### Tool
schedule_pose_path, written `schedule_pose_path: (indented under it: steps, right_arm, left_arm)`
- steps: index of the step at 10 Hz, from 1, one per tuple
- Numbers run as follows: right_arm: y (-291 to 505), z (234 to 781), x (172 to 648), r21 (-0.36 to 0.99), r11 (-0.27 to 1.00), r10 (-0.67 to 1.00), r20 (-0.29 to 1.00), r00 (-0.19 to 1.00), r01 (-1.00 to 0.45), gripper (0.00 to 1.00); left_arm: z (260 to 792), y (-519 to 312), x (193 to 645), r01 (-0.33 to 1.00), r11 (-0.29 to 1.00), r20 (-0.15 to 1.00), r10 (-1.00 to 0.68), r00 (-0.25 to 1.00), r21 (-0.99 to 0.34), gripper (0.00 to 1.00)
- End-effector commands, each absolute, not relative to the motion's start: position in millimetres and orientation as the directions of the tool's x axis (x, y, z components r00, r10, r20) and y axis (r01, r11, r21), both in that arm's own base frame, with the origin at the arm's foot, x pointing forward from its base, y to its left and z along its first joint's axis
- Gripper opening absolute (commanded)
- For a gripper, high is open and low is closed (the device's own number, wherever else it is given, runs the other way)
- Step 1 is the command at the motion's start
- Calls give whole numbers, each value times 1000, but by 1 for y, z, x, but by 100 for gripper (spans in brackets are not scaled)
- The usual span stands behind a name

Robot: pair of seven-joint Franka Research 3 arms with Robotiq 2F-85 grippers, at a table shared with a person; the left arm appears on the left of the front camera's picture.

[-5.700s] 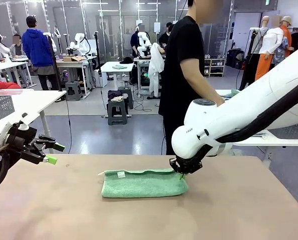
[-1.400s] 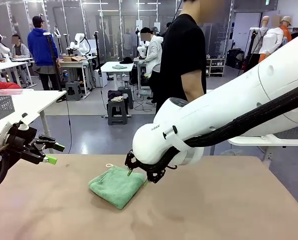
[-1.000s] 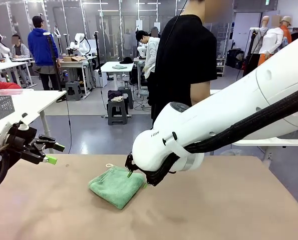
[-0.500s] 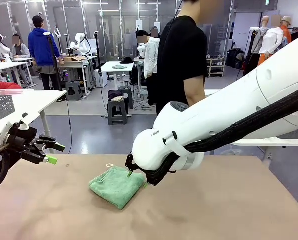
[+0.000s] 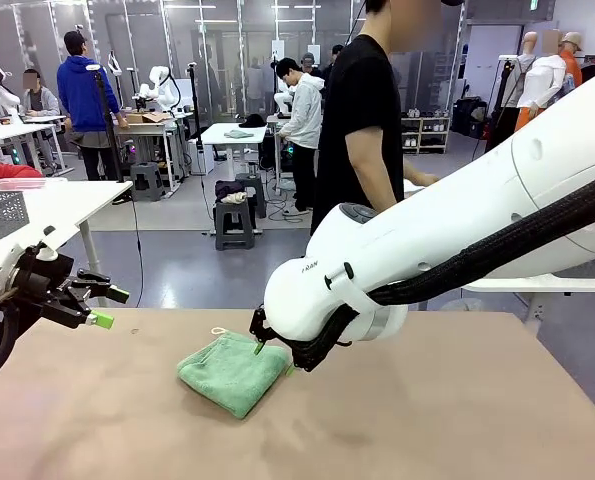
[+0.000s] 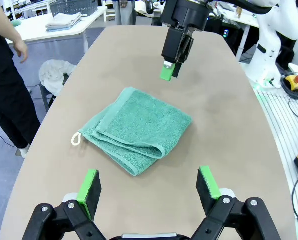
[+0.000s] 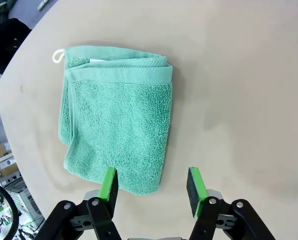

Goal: Fold the towels and place them in the basket.
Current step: Place the folded Towel with hook on the right side of the table.

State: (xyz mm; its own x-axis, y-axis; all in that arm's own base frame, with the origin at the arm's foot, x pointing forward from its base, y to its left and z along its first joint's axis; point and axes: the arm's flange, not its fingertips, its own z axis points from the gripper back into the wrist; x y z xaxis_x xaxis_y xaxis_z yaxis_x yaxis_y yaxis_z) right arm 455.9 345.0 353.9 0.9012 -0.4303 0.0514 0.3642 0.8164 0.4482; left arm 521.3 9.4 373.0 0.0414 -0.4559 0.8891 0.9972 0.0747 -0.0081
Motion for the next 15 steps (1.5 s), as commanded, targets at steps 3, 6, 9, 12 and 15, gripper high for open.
schedule_pose_path:
  steps: [3,6,9,12,15]
  right_arm:
    - [350,346,449,464,793,-480,75,874,396,70]
    - [358,323,448,479,777,-521,122,845,410,70]
    - [370,312,448,483,775,-543,177,821,408,70]
    - [378,308,448,486,772,-550,189,813,409,70]
    - [387,303,450,488,784,-525,193,829,383,70]
  left_arm:
    - [374,9,521,997,76,889,-456,46,-13,97]
    - [374,9,521,997,76,889,-456,46,-13,97]
    - [374,9,521,997,76,889,-456,46,-13,97]
    - [374,9,521,997,76,889,-456,46,-13,97]
    - [374,9,521,997,76,889,-456,46,-13,97]
